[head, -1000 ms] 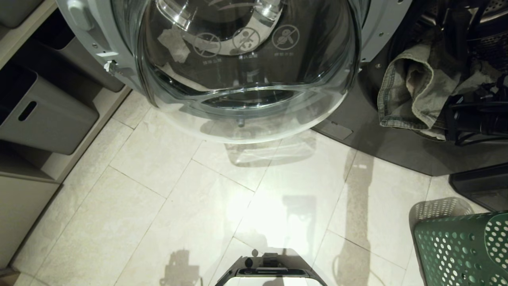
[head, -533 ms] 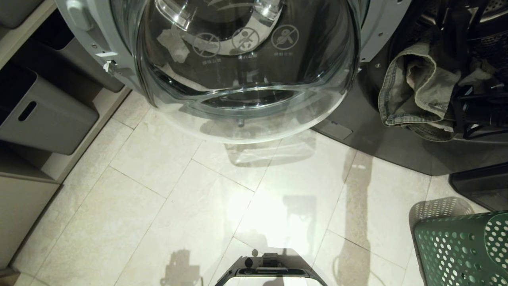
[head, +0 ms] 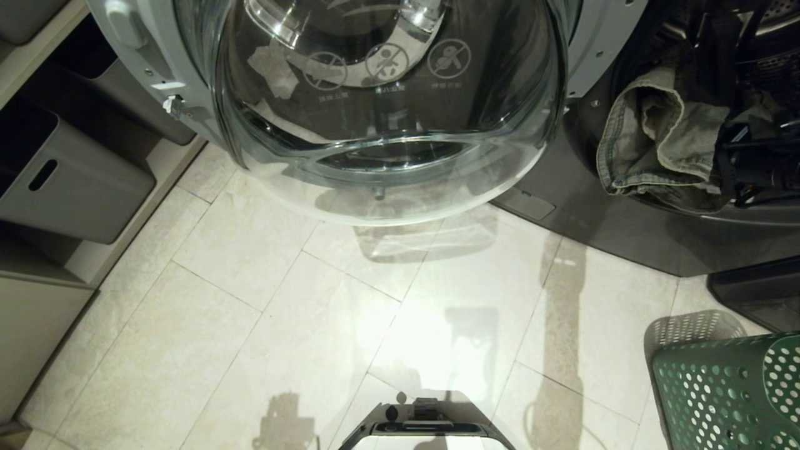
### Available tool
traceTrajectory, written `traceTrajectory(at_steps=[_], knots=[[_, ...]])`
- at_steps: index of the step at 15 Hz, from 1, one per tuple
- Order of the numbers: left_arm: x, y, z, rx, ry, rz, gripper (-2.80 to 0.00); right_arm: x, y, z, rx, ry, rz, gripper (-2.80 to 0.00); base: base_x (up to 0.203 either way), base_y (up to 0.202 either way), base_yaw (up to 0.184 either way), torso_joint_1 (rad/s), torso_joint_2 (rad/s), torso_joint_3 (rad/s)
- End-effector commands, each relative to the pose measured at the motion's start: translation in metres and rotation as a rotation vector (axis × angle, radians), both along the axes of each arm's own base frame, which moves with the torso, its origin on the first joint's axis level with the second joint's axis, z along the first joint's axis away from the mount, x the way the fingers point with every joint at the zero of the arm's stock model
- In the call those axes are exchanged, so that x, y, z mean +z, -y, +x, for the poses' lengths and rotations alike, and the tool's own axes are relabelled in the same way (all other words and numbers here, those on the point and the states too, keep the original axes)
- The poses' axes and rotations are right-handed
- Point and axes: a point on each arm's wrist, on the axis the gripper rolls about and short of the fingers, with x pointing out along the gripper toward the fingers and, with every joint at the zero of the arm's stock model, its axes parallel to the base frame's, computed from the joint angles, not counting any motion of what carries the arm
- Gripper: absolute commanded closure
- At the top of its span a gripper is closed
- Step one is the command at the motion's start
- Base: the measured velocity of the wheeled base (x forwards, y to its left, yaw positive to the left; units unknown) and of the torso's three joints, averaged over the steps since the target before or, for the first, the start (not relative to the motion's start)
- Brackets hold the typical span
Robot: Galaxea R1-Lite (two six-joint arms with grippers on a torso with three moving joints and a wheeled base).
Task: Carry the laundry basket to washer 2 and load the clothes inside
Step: Place the clothes into the washing machine
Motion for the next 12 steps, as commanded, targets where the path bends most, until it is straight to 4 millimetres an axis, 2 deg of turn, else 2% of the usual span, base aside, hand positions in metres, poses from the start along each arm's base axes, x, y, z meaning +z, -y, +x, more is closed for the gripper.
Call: traceTrajectory(at_steps=[1,6,12], knots=[[0.0,0.0,0.0,0.0,0.0,0.0,0.0,0.003,0.0,0.001,0.0,0.012,-0.001,0.0,0.0,0.0,0.0,0.0,0.0,0.0],[0.0,0.0,0.0,0.0,0.0,-0.001,0.0,0.011,0.0,-0.001,0.0,0.035,-0.008,0.0,0.0,0.0,0.0,0.0,0.0,0.0],[0.0,0.0,0.0,0.0,0.0,0.0,0.0,0.034,0.001,0.0,-0.017,0.13,-0.055,0.0,0.0,0.0,0.0,0.0,0.0,0.0]])
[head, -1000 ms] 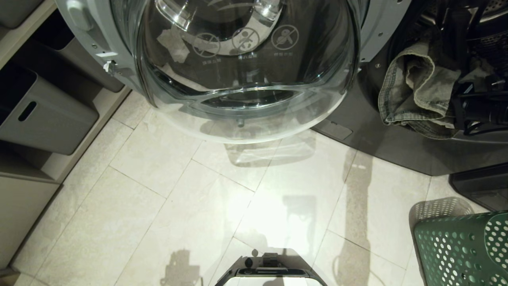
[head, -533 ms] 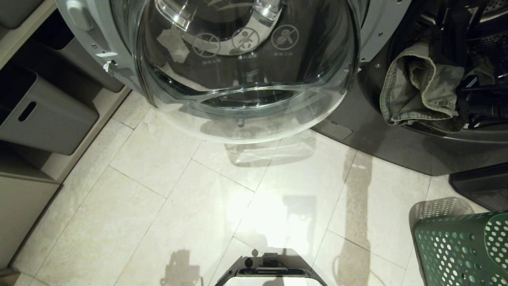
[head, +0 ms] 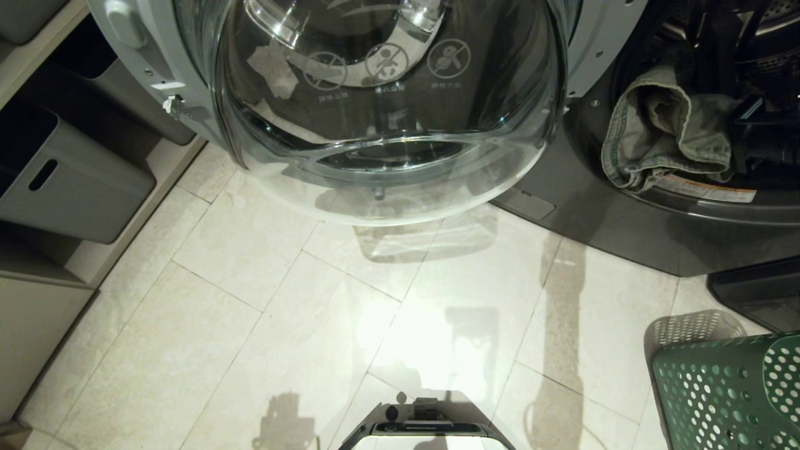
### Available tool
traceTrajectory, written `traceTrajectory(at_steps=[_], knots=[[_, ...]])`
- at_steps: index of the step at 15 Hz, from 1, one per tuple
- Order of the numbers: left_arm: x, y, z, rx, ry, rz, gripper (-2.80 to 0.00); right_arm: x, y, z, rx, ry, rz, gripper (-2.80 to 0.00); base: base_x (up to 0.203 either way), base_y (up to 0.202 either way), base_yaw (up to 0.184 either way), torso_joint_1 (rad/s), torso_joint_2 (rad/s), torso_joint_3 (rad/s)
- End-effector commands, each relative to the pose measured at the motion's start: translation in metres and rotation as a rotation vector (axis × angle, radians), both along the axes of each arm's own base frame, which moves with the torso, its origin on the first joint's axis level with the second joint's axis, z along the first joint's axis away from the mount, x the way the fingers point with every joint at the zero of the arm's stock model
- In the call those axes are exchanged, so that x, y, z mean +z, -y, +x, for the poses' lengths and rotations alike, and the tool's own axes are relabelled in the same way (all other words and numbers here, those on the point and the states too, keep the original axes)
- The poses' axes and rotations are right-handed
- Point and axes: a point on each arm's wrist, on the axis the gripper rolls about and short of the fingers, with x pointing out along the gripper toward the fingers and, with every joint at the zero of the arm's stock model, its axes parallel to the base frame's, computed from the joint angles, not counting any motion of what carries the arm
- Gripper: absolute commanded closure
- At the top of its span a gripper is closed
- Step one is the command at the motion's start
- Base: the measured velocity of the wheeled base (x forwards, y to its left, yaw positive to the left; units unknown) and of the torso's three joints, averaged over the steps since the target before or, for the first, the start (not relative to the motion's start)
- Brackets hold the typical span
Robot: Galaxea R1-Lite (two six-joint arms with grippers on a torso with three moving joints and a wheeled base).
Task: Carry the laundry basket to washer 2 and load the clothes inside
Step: Place the clothes into the washing machine
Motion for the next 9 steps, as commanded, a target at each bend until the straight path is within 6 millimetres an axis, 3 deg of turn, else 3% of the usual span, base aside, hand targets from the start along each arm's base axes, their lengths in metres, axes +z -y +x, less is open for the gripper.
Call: traceTrajectory(at_steps=[1,5,9], knots=[[0.0,0.0,0.0,-0.001,0.0,0.001,0.0,0.003,0.003,0.005,-0.025,0.038,-0.013,0.0,0.0,0.0,0.0,0.0,0.0,0.0],[0.0,0.0,0.0,-0.001,0.0,0.001,0.0,0.002,0.009,0.015,-0.128,0.14,-0.179,0.0,0.0,0.0,0.0,0.0,0.0,0.0],[0.0,0.0,0.0,0.001,0.0,0.0,0.0,-0.003,0.011,0.021,-0.338,0.133,-0.373,0.0,0.0,0.0,0.0,0.0,0.0,0.0]])
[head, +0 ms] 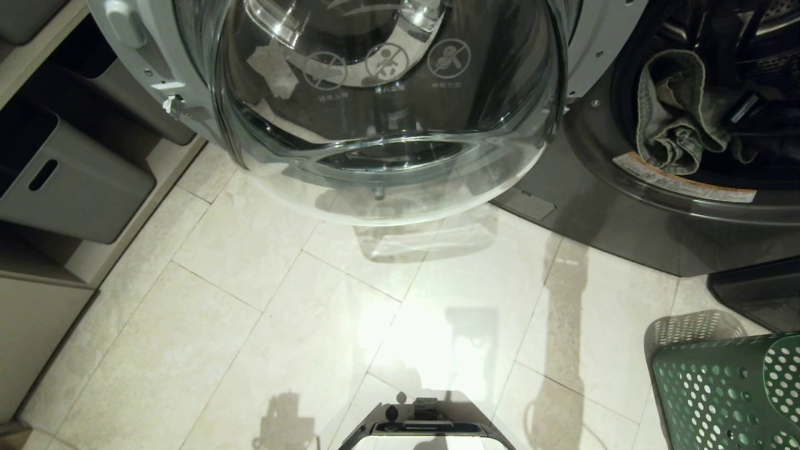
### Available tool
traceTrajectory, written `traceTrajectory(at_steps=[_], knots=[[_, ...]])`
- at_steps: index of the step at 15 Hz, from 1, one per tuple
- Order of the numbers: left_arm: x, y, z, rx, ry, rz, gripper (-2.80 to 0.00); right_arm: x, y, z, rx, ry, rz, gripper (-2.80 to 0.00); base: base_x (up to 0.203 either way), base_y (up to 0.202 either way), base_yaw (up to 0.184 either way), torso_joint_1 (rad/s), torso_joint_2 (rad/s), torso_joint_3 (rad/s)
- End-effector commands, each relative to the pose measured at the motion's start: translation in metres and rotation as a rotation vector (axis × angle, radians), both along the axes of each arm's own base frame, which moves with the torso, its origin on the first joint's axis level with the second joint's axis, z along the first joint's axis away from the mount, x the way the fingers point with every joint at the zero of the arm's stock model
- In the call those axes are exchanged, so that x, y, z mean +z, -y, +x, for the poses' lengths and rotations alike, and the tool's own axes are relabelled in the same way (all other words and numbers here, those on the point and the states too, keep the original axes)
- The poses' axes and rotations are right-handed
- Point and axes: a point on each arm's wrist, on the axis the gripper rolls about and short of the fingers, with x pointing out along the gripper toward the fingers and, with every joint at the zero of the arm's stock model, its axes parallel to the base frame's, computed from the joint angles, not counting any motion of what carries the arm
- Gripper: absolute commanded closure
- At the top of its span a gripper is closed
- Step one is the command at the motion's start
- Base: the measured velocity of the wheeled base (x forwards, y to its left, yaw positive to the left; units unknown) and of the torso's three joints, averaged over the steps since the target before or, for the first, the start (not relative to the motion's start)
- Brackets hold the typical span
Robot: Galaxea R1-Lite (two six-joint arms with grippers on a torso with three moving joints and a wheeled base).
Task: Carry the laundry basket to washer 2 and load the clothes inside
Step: Place the clothes into the washing machine
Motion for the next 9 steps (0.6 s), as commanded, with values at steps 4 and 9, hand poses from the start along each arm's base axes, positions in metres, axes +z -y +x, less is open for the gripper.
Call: traceTrajectory(at_steps=[4,9], knots=[[0.0,0.0,0.0,-0.001,0.0,0.0,0.0,-0.002,-0.017,0.01,-0.256,-0.021,-0.101,0.0,0.0,0.0,0.0,0.0,0.0,0.0],[0.0,0.0,0.0,-0.001,0.0,0.0,0.0,0.007,-0.056,0.014,-0.303,-0.031,-0.145,-2.8,0.0,0.0,0.0,0.0,0.0,0.0]])
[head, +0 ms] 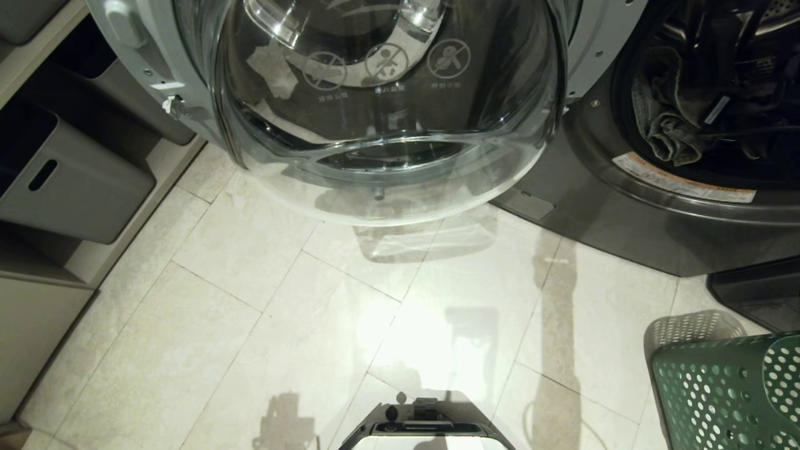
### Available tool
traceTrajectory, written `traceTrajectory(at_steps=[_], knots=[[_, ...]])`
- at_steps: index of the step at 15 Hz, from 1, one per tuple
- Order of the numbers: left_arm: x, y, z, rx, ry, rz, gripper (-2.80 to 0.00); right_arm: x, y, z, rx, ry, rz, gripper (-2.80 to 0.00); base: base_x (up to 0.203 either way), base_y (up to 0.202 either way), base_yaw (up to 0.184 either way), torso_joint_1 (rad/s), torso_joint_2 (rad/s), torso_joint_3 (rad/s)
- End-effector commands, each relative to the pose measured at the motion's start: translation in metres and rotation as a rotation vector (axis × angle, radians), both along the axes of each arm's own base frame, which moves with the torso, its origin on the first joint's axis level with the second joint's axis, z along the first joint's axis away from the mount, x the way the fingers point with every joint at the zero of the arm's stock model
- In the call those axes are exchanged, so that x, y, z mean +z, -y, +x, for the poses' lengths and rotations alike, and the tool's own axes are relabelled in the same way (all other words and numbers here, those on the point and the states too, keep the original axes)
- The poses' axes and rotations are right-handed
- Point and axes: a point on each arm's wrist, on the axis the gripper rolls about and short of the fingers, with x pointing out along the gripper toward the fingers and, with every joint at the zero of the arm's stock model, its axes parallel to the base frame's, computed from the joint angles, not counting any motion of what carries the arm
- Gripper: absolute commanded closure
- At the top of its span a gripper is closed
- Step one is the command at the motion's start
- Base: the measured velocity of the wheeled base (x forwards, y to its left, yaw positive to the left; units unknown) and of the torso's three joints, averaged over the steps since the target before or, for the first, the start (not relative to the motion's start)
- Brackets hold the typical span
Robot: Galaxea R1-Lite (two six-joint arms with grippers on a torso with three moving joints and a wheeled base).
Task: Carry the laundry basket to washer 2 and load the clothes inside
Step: Place the clothes into the washing machine
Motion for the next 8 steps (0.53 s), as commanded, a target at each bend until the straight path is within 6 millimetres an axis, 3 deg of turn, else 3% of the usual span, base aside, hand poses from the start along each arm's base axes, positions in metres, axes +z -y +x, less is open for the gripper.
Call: traceTrajectory(at_steps=[1,8], knots=[[0.0,0.0,0.0,0.0,0.0,0.001,0.0,0.006,-0.008,-0.002,0.016,0.01,-0.01,-2.8,0.0,0.0,0.0,0.0,0.0,0.0],[0.0,0.0,0.0,0.001,0.0,0.0,0.0,0.036,-0.012,-0.018,0.019,0.175,-0.044,-2.8,0.0,0.0,0.0,0.0,0.0,0.0]])
